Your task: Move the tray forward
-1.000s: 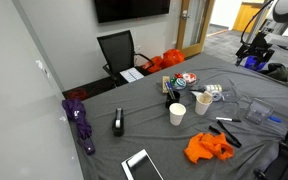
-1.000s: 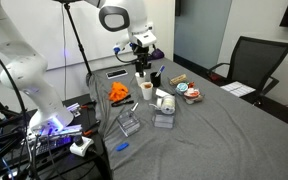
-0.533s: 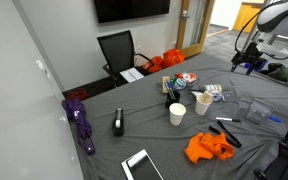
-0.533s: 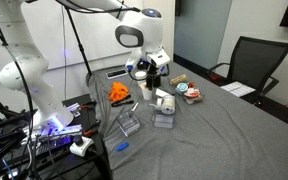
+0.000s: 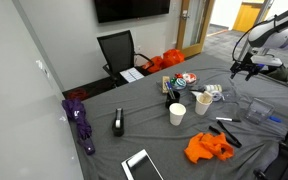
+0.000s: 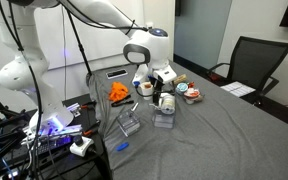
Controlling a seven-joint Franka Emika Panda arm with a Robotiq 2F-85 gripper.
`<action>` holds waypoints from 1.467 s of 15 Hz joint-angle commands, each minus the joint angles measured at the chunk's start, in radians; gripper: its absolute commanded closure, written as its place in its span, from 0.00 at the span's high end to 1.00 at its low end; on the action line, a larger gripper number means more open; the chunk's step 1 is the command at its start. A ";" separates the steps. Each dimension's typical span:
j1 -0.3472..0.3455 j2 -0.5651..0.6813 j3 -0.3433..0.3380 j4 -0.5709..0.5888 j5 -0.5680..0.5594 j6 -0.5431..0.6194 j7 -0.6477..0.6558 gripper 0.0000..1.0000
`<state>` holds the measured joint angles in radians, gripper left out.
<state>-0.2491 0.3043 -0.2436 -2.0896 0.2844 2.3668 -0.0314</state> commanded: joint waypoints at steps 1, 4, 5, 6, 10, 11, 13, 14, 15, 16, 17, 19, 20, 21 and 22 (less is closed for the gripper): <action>-0.023 0.068 0.014 0.032 -0.024 0.069 -0.003 1.00; -0.023 0.052 0.020 0.012 -0.027 0.065 0.010 1.00; -0.022 0.054 0.021 0.012 -0.027 0.065 0.011 1.00; -0.022 0.052 0.022 0.012 -0.027 0.065 0.012 1.00; -0.027 0.058 0.025 0.013 -0.020 0.080 -0.003 1.00; -0.032 0.075 0.027 0.011 -0.012 0.109 -0.011 1.00; -0.043 0.100 0.035 0.012 0.004 0.136 -0.029 1.00; -0.049 0.115 0.039 0.009 0.010 0.163 -0.036 1.00; -0.056 0.137 0.043 0.009 0.009 0.189 -0.044 1.00; -0.060 0.155 0.045 0.010 0.005 0.213 -0.041 1.00; -0.065 0.178 0.048 0.013 -0.002 0.235 -0.040 1.00; -0.075 0.218 0.055 0.019 -0.008 0.275 -0.034 1.00; -0.080 0.236 0.061 0.021 -0.008 0.296 -0.030 1.00; -0.082 0.253 0.063 0.023 -0.012 0.317 -0.024 1.00; -0.083 0.269 0.063 0.026 -0.017 0.332 -0.020 1.00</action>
<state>-0.3002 0.5273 -0.2081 -2.0789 0.2757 2.6467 -0.0404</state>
